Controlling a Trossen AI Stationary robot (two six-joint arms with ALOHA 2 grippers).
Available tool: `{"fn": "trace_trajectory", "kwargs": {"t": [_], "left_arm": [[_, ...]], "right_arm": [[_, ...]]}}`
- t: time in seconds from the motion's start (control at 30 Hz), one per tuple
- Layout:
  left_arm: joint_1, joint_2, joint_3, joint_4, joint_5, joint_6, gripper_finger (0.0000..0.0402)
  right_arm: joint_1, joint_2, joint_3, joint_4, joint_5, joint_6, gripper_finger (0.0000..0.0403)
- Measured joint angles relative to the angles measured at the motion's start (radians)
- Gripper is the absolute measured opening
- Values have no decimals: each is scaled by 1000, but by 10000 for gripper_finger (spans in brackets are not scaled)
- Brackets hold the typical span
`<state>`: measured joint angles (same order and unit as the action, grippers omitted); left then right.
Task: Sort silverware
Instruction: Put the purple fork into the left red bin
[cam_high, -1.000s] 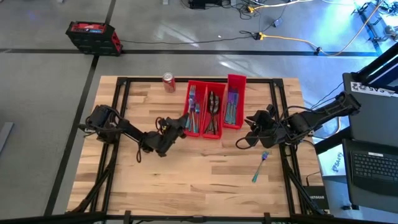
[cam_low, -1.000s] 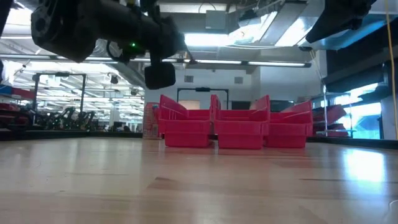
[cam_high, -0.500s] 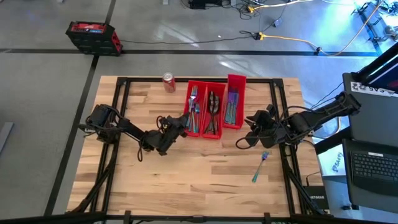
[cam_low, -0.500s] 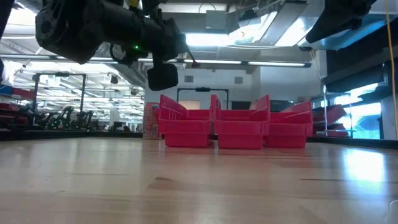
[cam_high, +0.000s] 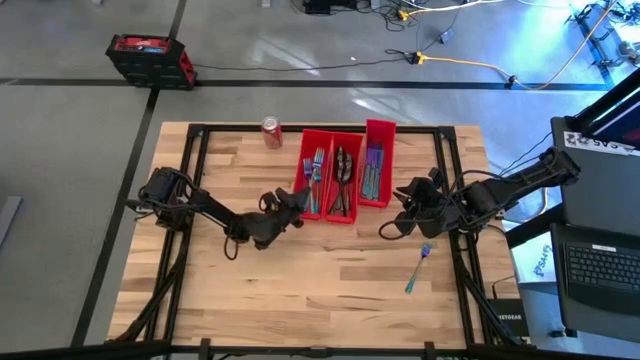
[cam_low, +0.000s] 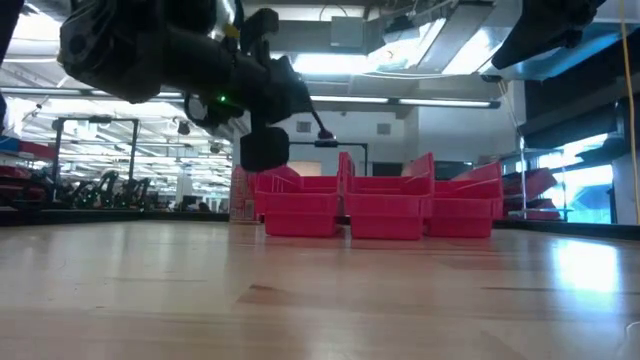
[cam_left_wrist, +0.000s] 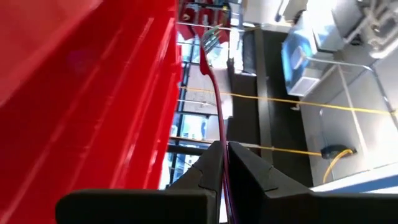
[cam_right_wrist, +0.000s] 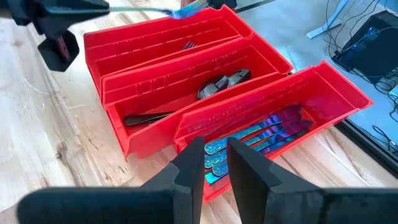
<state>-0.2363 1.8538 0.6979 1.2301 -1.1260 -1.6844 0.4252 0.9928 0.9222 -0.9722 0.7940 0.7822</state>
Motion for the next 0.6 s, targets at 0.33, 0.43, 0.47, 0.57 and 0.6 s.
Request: {"fn": "trace_trajectory", "kwargs": {"t": [0.33,0.43,0.47,0.57,0.6], "left_arm": [[9,0,48,-158,-7,-90,2],[13,0,48,-157,-15,-92,1],[15,0,48,-158,-19,-92,1],[20,0,48,-158,-24,-100,1],[23,0,48,-162,-23,-109,1]], "right_arm": [[0,0,0,0,0,0,53],[0,0,0,0,0,0,53],[0,0,0,0,0,0,53],[0,0,0,0,0,0,53],[0,0,0,0,0,-1,53]]}}
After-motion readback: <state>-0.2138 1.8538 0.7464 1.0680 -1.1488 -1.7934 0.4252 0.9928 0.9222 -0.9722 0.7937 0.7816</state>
